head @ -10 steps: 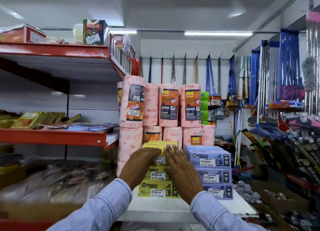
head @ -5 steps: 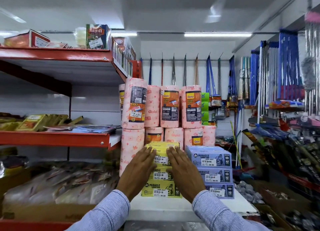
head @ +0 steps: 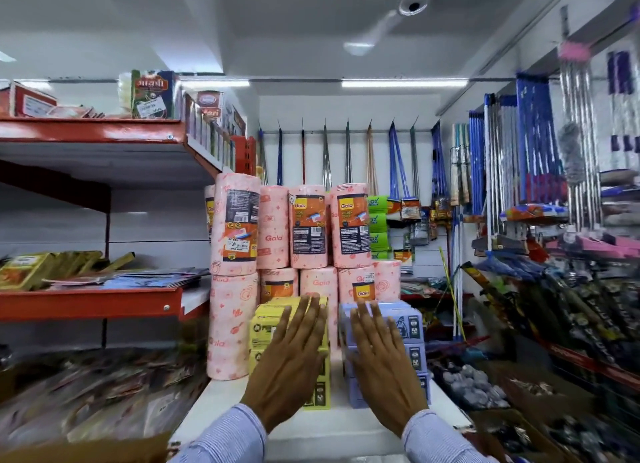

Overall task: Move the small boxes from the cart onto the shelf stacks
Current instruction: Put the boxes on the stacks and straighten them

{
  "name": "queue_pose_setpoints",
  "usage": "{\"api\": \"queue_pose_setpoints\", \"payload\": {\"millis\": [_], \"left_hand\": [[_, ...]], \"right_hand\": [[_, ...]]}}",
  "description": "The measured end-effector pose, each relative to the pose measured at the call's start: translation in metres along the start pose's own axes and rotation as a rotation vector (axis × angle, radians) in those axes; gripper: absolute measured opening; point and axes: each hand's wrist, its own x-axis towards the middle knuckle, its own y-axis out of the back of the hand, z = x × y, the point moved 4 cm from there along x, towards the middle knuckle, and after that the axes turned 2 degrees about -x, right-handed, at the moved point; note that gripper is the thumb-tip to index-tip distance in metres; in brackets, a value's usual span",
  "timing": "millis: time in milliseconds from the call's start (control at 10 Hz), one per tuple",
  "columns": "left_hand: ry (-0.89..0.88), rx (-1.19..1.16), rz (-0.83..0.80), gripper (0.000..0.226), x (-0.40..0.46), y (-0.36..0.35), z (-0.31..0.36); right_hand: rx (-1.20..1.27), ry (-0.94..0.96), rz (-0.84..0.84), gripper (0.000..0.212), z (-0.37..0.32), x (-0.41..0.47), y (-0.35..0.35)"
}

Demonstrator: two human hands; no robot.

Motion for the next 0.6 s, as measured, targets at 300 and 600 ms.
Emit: {"api": "queue_pose_setpoints", "payload": {"millis": [300, 600], "left_hand": [[-0.069, 0.029, -0.074, 0.058, 0.046, -0.038, 0.052], [-0.02, 0.068, -0.106, 0.061, 0.047, -0.045, 0.053]], "right_hand": [[-0.058, -0.077, -0.089, 0.068, 0.061, -0.009, -0.001], [-0.038, -0.051, -0.064, 0.065, 0.059, -0.008, 0.003]]}}
